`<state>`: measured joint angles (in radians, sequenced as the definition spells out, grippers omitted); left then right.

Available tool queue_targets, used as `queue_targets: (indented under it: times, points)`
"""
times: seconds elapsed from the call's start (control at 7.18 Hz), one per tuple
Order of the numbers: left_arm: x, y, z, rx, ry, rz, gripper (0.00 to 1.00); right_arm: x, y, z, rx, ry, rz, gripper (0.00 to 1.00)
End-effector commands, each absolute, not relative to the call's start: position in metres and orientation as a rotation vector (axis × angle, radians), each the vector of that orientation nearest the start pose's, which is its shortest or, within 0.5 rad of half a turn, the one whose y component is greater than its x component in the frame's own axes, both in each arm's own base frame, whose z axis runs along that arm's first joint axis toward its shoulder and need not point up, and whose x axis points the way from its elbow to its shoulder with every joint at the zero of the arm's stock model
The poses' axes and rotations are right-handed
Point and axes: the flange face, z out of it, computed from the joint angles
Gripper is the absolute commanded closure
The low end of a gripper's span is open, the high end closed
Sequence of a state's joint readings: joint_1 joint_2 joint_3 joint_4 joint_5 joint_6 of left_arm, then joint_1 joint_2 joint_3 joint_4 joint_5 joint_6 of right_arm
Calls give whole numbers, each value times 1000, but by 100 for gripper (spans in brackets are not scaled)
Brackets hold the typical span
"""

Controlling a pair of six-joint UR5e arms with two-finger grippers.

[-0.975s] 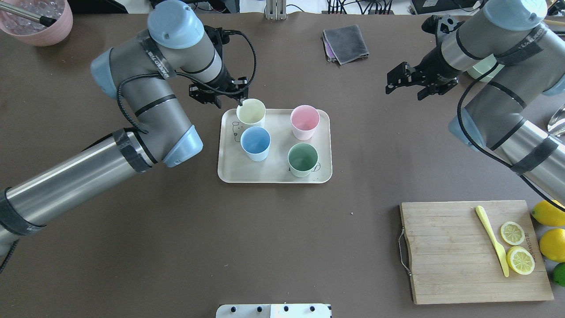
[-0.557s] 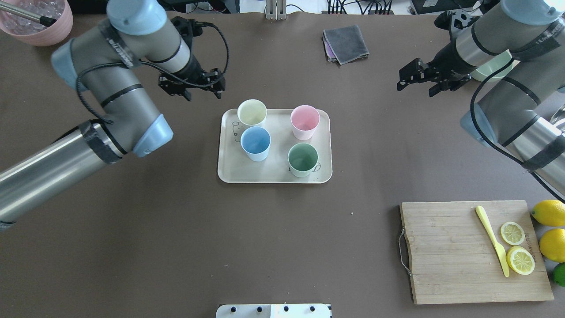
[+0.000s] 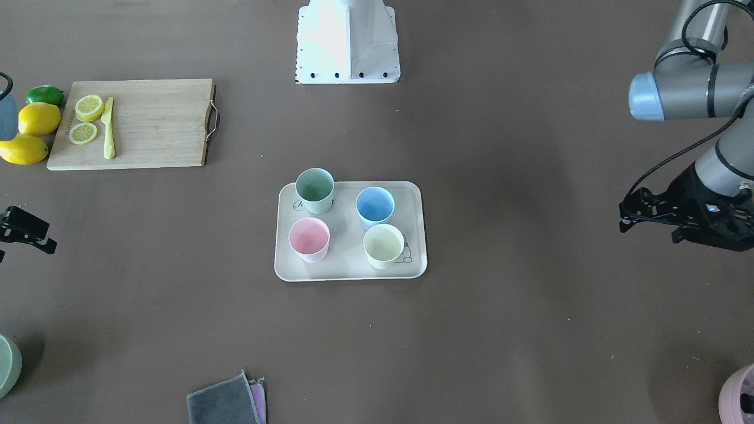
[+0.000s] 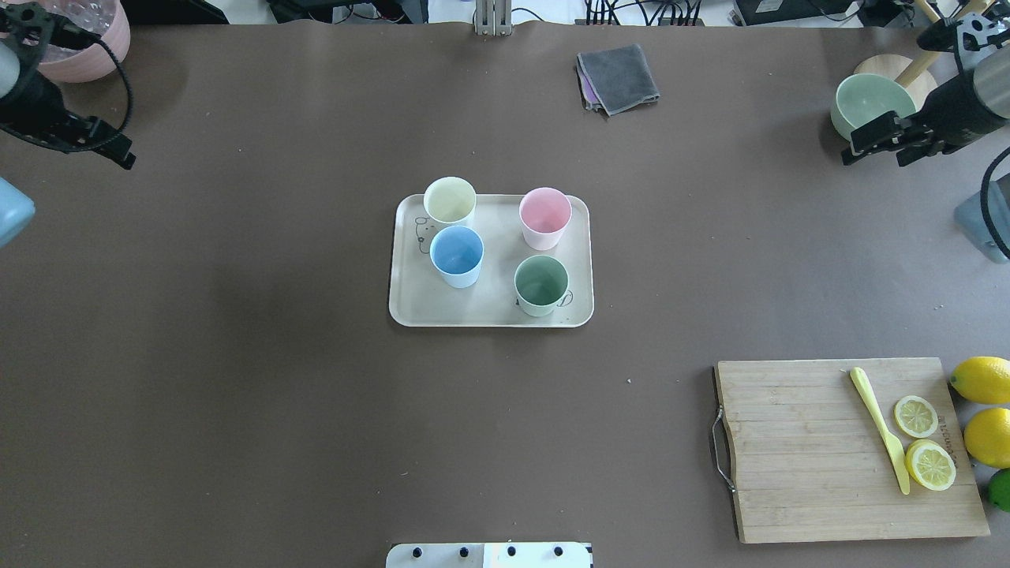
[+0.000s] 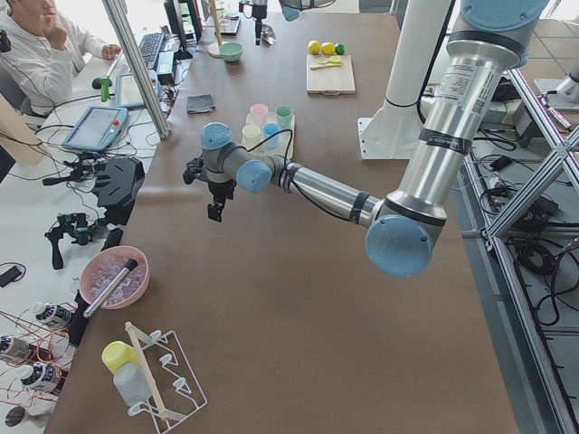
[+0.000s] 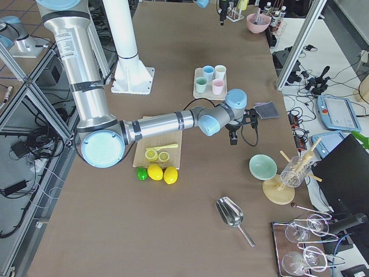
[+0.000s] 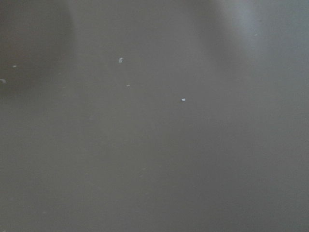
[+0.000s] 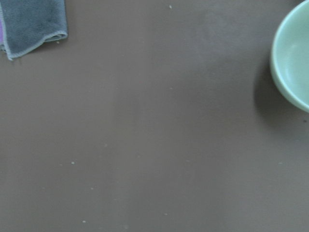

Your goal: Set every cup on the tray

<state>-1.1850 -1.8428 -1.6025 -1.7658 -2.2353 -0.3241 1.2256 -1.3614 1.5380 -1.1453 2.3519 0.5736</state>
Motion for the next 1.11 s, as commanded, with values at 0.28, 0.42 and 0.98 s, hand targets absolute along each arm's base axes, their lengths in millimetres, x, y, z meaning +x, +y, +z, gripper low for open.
queue_targets:
  times: [0.28, 0.42, 0.98]
  points:
    - [45, -547, 573, 218, 788, 280, 2, -60, -557, 578, 186, -871, -44, 0]
    - [32, -544, 578, 217, 784, 263, 2, -44, -556, 587, 177, -849, -77, 0]
    - [16, -510, 612, 170, 787, 213, 2, -36, -553, 589, 166, -837, -89, 0]
